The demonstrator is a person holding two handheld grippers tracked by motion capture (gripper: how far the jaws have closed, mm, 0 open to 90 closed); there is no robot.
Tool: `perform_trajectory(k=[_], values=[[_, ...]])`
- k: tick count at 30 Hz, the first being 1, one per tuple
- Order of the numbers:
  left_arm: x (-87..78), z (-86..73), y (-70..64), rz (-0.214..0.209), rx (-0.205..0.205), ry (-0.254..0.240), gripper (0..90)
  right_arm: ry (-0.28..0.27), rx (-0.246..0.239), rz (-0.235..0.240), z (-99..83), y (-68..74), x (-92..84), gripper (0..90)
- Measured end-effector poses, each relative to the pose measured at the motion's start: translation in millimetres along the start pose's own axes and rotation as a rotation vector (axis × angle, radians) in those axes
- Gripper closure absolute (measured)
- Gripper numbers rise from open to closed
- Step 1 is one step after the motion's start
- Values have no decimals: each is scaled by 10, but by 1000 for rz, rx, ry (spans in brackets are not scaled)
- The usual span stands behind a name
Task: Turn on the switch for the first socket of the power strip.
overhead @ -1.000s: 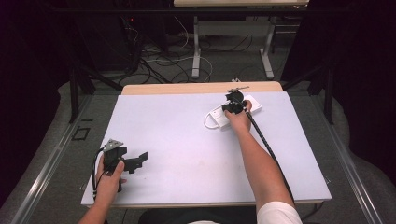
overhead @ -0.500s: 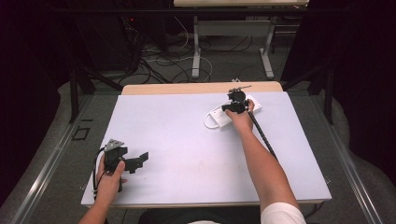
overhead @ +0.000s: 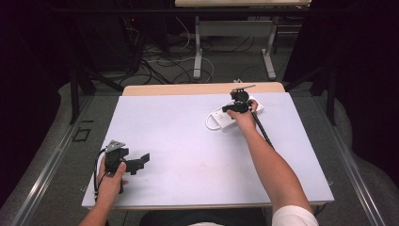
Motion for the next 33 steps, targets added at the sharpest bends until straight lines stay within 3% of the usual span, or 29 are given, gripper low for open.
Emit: perform_trajectory(k=[3, 6, 9, 14, 19, 28, 33], values=[[1, 0, 2, 0, -2, 1, 24, 27, -8, 8, -30, 38, -27, 321], [5, 1, 1, -1, -3, 1, 23, 43, -22, -40, -56, 77, -61, 290], [6, 2, -1, 0, -4, 3, 23, 51, -40, -26, -80, 123, -105, 308], [5, 2, 1, 1, -7, 2, 23, 28, -82, -64, -105, 210, -205, 238], [2, 0, 4, 0, -7, 0, 24, 21, -114, -72, -149, 280, -310, 184], [4, 2, -1, 0, -6, 0, 24, 4, -161, -66, -257, 383, -562, 153], [2, 0, -5, 2, -6, 1, 24, -21, -172, -25, -330, 434, -689, 152]])
Point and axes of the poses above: each handheld gripper's, and its own axes: x roughly forward along the jaws, z roughly out of its top, y roughly to its left, the point moved 4 cm from there along x, roughly forward along the jaws, and after that the axes turned 15 degrees about y, right-handed, at the moved point
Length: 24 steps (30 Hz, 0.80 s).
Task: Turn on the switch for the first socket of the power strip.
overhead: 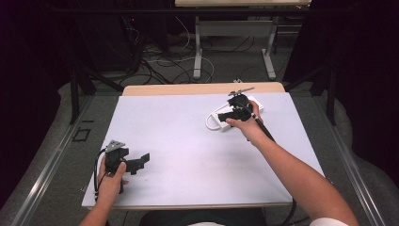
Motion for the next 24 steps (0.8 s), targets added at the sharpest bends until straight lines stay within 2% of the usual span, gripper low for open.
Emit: perform_trajectory(k=[3, 8, 16, 20, 24], values=[[1, -1, -1, 0, 0, 1, 24, -21, -10, 7, -44, 20, -71, 149], [5, 0, -4, 1, 1, 2, 24, -40, -57, -33, -105, 39, -163, 104], [8, -3, -5, 4, 0, 4, 24, -50, -86, -7, -222, 75, -259, 10], [10, -2, -7, 3, 0, 2, 24, -49, -94, -4, -280, 73, -304, 0], [9, -2, -8, 4, 0, 1, 24, -71, -97, -8, -334, 64, -360, 0]])
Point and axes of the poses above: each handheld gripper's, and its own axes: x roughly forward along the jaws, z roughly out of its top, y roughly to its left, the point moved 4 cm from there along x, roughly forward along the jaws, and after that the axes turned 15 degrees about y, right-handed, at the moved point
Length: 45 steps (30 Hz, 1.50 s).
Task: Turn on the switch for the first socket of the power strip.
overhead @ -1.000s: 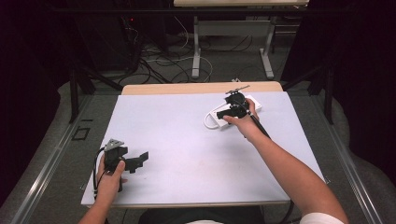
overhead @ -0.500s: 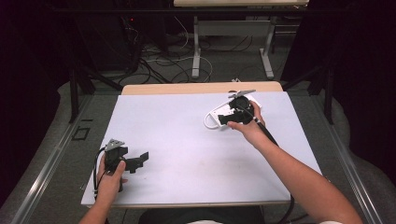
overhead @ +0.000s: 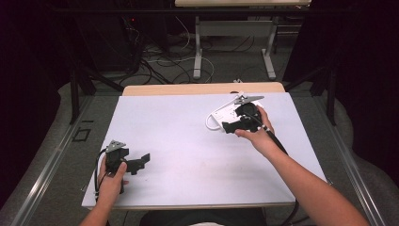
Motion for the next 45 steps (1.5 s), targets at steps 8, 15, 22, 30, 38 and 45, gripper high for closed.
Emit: perform_trajectory(k=[8, 15, 22, 30, 38, 45], values=[[3, -1, 0, 1, -2, 1, 24, -17, 0, 7, -130, -16, -86, 0], [7, -2, -1, 0, -4, 3, 24, -34, 22, 13, -256, -94, -163, 0], [14, -1, -6, 0, -3, 6, 24, -52, 56, 6, -381, -206, -240, 0], [19, -4, -4, 2, -8, 10, 25, -71, 122, 22, -558, -360, -319, 0], [26, -5, -2, 5, -3, 11, 26, -84, 176, 27, -764, -516, -336, 1], [32, -7, 0, 9, -5, 14, 26, -90, 211, 21, -995, -591, -328, 4]])
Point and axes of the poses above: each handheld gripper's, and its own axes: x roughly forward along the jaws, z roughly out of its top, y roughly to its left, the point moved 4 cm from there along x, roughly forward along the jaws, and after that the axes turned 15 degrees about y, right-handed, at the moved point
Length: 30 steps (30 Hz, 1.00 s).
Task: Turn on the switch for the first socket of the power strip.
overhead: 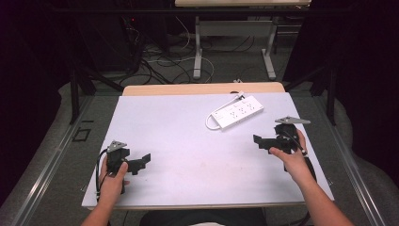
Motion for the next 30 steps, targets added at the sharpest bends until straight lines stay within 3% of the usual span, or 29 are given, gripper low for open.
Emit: perform_trajectory(k=[16, 26, 30], values=[[3, -5, 2, -5, -20, 5, 27, -7, 42, -22, -332, -159, -7, 7], [8, -6, 5, -6, -23, 0, 28, -13, 31, -40, -425, -183, 55, 7], [7, -5, 5, -7, -21, 2, 28, -16, 52, -38, -447, -209, 76, 7]])
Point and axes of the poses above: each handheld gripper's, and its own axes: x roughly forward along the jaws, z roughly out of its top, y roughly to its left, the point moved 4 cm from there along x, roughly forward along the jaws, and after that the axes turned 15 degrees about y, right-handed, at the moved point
